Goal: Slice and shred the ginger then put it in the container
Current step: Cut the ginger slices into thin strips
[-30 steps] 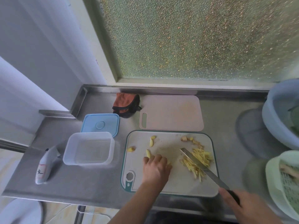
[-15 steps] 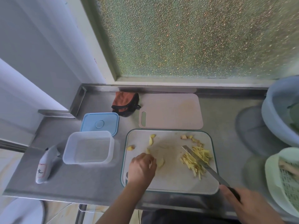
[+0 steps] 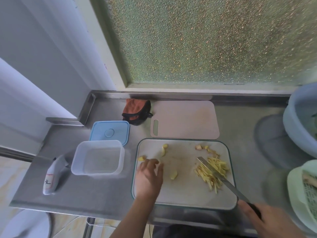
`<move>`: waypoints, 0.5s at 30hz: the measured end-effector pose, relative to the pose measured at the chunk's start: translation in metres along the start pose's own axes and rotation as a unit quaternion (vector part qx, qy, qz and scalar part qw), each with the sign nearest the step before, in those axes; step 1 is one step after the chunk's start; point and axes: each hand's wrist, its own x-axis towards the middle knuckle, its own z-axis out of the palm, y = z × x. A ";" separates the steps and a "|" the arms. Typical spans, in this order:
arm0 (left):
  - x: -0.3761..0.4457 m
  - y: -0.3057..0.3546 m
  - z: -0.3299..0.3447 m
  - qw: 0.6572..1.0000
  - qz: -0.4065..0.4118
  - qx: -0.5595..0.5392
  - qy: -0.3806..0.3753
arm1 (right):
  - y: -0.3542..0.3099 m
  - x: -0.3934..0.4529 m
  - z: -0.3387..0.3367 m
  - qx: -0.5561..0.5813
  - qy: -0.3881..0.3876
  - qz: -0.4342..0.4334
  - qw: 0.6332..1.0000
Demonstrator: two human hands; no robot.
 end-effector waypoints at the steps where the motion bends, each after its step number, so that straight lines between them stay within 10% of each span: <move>1: 0.006 -0.004 -0.004 0.999 -0.031 0.027 -0.006 | -0.002 0.002 -0.001 -0.033 -0.011 -0.025 0.999; 5: 0.016 -0.002 -0.005 0.986 -0.054 0.138 -0.073 | -0.004 0.007 0.005 -0.122 0.139 -0.178 0.967; 15: 0.006 0.010 0.006 0.995 -0.018 -0.009 -0.095 | 0.010 0.006 0.009 -0.041 0.014 -0.009 0.999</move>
